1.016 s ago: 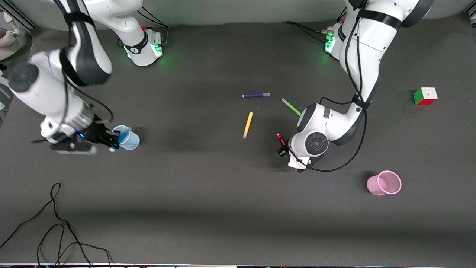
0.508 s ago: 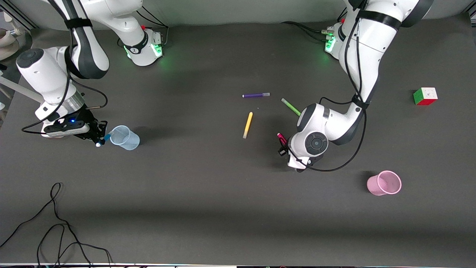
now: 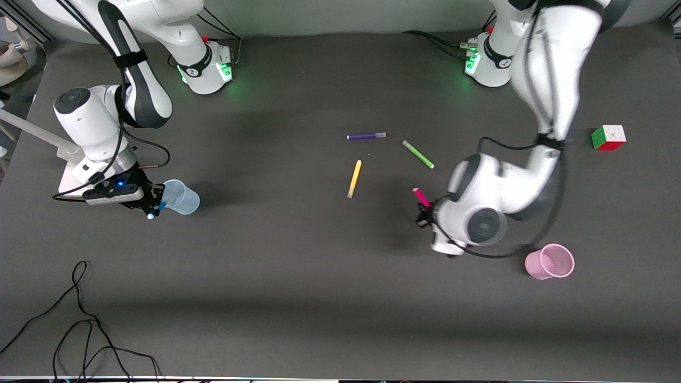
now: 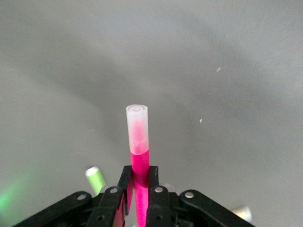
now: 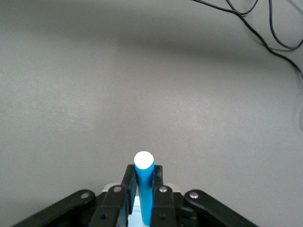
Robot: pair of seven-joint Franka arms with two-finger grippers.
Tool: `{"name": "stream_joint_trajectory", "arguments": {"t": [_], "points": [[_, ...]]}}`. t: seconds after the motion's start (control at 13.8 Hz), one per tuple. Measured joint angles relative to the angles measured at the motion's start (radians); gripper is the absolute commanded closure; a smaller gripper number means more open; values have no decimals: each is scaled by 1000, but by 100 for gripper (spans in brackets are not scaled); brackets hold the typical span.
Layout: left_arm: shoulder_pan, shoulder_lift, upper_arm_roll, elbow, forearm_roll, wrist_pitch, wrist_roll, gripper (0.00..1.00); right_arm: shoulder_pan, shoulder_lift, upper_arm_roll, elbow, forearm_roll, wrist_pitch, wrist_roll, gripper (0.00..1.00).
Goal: Place pink and blue markers in matching cups
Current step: 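Lower the blue marker into the cup while the left gripper carries the pink marker, then release the blue marker into the cup while the left gripper lowers the pink marker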
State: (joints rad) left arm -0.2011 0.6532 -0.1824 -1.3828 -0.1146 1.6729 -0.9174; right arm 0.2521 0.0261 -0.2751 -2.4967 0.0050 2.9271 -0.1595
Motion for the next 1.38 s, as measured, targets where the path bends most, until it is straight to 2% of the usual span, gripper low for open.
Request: {"name": "stream_joint_trajectory", "arguments": {"t": [0.07,0.15,0.44,0.65,0.94,1.16,1.38], "points": [[40,-4,1,59,-1,-80,54,100,1,0,0,0,0,0,8,56],[83,-4,2,104,-9,-137,117,100,1,0,0,0,0,-2,22,2],[254,11,6,196,-138,-228,312,100,1,0,0,1,0,-22,53,0],[396,36,7,209,-268,-234,432,100,1,-11,0,15,0,-88,59,0],[548,95,7,215,-383,-235,608,100,1,-52,1,24,0,-143,60,0],[630,151,6,215,-488,-238,703,100,1,-48,1,22,0,-151,60,0],[658,205,6,215,-552,-238,750,100,2,-30,1,23,0,-157,60,0]]}}
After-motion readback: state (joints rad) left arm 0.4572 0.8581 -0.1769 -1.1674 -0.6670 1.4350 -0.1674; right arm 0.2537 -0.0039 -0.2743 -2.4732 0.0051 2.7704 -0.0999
